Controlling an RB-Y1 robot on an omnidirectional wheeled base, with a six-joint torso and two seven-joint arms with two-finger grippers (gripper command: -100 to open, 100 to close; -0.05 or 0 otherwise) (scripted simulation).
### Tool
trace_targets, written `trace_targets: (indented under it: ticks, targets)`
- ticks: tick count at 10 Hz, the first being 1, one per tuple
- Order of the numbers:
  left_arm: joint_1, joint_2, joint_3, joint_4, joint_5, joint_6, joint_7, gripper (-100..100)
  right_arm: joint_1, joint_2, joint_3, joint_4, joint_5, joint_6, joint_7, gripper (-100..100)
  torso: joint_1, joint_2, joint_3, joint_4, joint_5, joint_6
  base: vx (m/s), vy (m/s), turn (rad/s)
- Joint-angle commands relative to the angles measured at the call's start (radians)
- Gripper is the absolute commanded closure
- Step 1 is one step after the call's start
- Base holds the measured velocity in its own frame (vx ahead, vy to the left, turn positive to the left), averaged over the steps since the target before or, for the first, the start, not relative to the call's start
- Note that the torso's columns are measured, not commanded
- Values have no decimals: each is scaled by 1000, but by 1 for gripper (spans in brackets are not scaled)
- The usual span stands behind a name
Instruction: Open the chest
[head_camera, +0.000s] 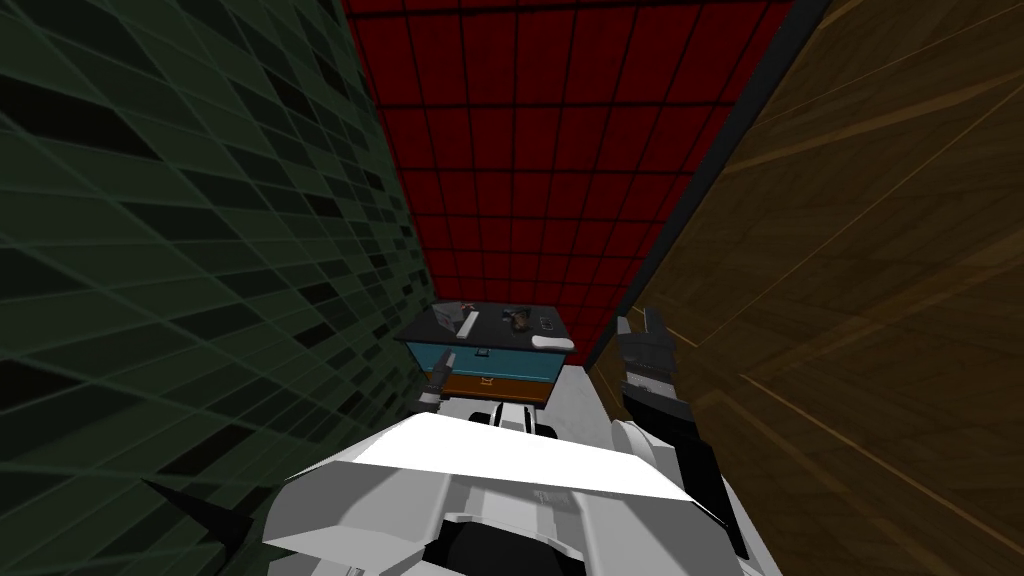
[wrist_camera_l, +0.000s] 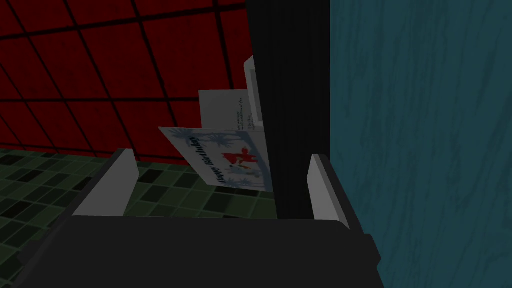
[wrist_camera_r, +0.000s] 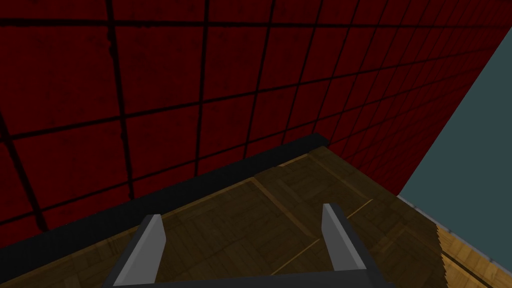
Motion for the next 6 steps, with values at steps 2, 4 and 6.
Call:
trace_targets:
  ticks: [2, 4, 6]
  targets:
    - [-17, -11, 1, 89, 2, -44, -5, -100, 0, 0, 0, 0, 0, 0, 0, 0, 0, -1, 0, 0, 0, 0, 31, -26, -22]
    - [-38, -31, 2, 159, 5, -93, -13, -100, 0, 0, 0, 0, 0, 0, 0, 0, 0, -1, 0, 0, 0, 0, 34, -39, -41]
    - [-48, -44, 2, 217, 6, -116, -16, -100, 0, 0, 0, 0, 0, 0, 0, 0, 0, 0, 0, 0, 0, 0, 33, -34, -16]
